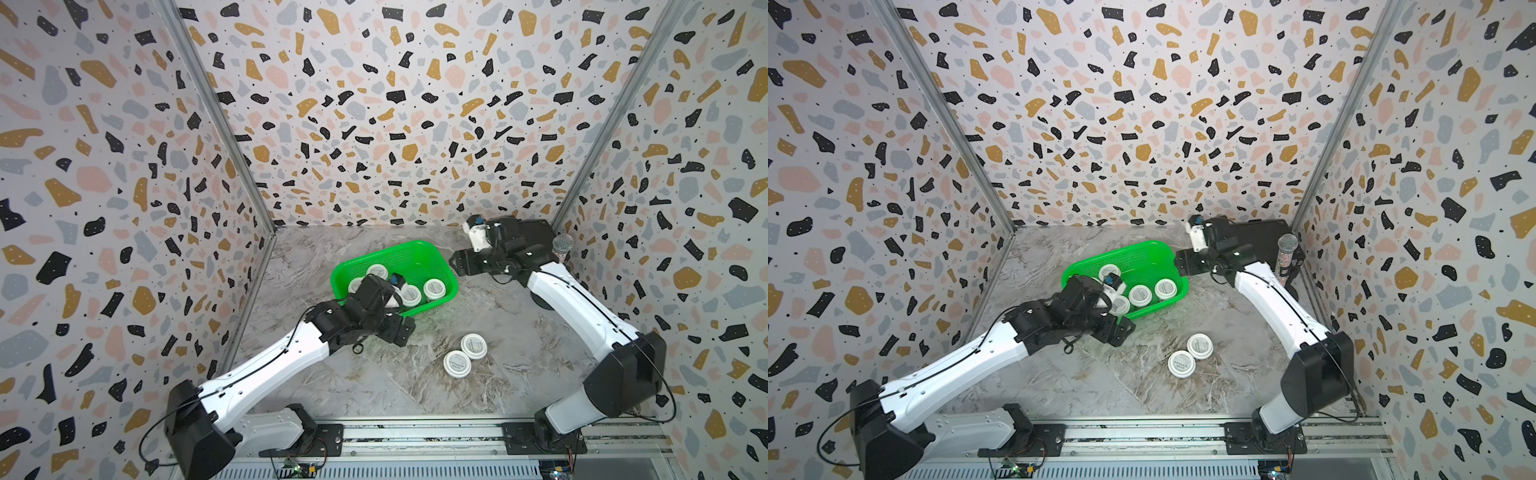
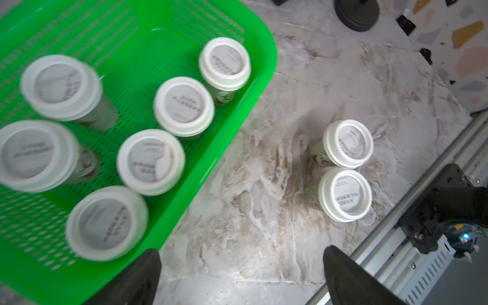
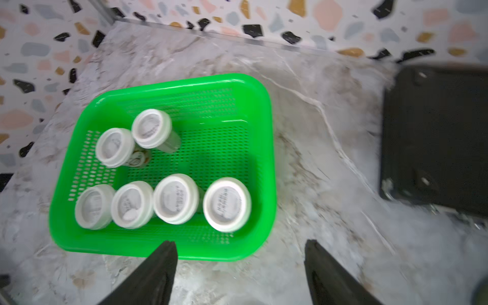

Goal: Put the yogurt in the basket
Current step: Pick up the yogurt from the center of the board.

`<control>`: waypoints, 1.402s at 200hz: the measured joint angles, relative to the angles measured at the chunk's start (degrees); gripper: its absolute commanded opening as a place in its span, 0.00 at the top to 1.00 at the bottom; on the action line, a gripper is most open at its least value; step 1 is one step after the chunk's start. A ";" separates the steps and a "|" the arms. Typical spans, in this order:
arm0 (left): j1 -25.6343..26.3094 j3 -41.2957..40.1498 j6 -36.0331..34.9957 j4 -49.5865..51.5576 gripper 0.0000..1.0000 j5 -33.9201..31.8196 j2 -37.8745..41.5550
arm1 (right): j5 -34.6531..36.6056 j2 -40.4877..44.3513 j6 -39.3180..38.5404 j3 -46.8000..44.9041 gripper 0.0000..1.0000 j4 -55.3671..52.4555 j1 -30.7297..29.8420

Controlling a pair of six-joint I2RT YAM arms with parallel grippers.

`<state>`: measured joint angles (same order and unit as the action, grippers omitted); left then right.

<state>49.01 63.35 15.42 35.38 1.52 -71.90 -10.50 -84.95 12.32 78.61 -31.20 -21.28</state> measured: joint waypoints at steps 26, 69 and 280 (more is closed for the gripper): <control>7.21 3.76 -1.07 -1.88 0.07 -1.01 -7.78 | -1.51 6.23 2.05 -9.77 0.20 0.31 6.01; 14.36 9.75 -2.43 -2.78 0.10 -2.27 -20.00 | -4.17 13.33 4.28 -19.06 0.19 0.37 12.85; 20.87 15.34 -4.42 -2.19 0.23 -6.56 -31.85 | -6.64 19.76 4.17 -25.09 0.19 0.37 16.41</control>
<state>69.89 78.70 11.00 33.19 -5.04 -103.74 -17.15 -65.19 16.49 53.52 -30.83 -4.86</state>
